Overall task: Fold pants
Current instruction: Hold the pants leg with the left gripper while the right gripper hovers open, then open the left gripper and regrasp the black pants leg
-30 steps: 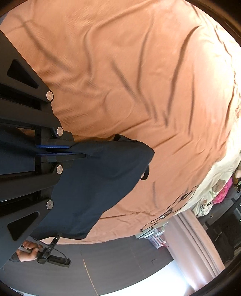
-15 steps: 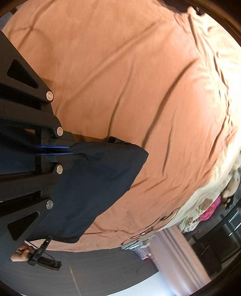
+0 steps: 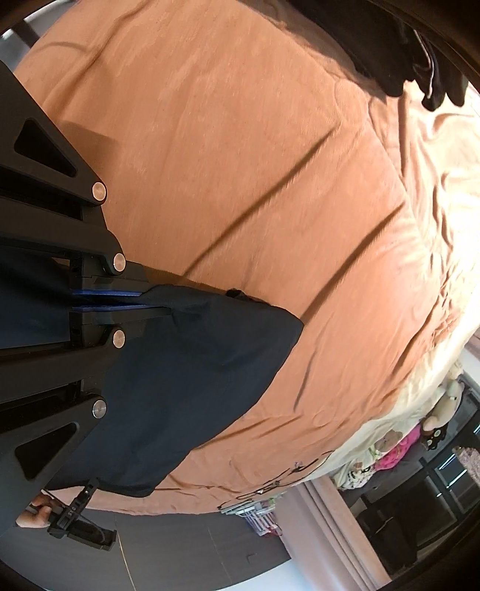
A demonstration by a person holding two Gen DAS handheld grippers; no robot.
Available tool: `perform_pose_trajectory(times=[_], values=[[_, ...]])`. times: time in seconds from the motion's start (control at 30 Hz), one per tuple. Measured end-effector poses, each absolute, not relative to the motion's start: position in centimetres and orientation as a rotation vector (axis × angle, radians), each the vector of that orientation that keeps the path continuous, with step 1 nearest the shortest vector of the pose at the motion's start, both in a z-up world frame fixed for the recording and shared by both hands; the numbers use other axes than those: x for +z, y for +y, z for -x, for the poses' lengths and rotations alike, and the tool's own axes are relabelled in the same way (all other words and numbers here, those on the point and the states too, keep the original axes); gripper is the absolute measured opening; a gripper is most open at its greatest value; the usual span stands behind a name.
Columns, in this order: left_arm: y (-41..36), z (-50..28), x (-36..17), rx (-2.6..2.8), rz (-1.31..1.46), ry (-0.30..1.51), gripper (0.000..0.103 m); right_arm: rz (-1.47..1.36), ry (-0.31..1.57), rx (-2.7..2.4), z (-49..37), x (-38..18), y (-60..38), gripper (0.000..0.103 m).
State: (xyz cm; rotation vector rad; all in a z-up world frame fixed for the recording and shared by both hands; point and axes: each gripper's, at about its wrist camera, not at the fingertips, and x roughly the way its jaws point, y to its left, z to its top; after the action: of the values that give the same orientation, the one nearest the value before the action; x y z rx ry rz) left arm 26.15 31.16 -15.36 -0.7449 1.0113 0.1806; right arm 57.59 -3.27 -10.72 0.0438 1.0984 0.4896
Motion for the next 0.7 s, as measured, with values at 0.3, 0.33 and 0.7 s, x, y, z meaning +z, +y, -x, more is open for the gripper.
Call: perform_pose_trajectory(times=[0.3,0.33,0.7], values=[[30.9,-23.3,-17.8,0.218,0.721,1.047,0.032,0.010,1.100,0.436,-56.8,-10.7,-3.3,0.031],[30.9,-22.5,-18.2,0.219,0.724,1.049,0.034,0.018,1.100,0.427,-56.7,-10.8,-3.3,0.031],[30.9,-15.6,-18.7,0.196,0.797,1.005,0.035,0.015,1.112,0.432,-55.6,-10.8,-4.4,0.031]])
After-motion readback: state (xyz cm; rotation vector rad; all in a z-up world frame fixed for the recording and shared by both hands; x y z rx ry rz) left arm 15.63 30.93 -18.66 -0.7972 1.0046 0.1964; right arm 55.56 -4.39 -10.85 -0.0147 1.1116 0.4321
